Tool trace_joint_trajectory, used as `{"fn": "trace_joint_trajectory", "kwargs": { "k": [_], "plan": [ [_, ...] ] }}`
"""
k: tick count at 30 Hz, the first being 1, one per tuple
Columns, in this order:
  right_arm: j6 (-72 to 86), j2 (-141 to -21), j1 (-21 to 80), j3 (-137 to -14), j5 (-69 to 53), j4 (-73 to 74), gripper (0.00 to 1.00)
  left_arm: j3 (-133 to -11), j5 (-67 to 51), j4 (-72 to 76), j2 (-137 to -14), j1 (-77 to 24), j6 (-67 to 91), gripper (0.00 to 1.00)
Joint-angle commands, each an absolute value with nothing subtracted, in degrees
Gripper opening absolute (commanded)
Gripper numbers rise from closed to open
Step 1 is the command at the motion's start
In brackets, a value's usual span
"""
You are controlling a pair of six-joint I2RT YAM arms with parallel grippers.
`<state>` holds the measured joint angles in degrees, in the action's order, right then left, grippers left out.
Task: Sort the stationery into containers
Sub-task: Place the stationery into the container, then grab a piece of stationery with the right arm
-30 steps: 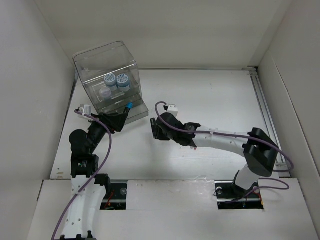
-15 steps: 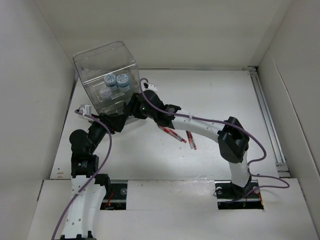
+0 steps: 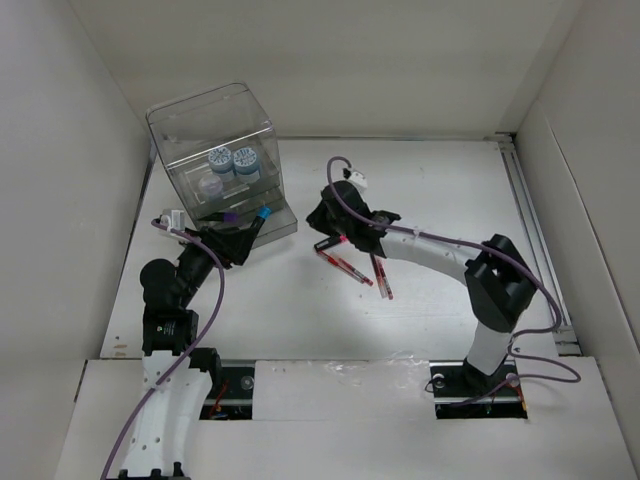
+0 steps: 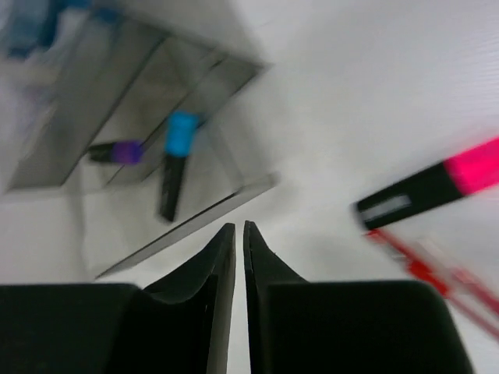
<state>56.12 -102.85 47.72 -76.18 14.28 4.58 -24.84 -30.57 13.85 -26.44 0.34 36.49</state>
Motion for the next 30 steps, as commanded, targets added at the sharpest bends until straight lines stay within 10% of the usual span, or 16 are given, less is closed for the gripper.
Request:
{"fn": "trace_joint_trajectory", "kwargs": {
  "k": [1,6,9,30],
  "plan": [
    [55.5,-102.0,43.3,-74.3,23.6,9.3,0.15,-25.5,-30.9,16.1,-25.9,0.0,36.3,0.69],
    [55.0,-104.9,39.6,-74.3,24.8,14.3,0.53,-25.5,-30.9,16.1,-25.9,0.0,36.3,0.69],
    [54.5,-106.4,39.0,-74.3,24.8,15.5,0.6,-25.5,-30.9,16.1,-25.9,0.0,36.3,0.69],
    [55.6,-116.0,37.4,-78.6,10.6,12.5,0.48,-25.0,-30.9,17.2,-25.9,-0.5,36.3,0.69]
  ]
}}
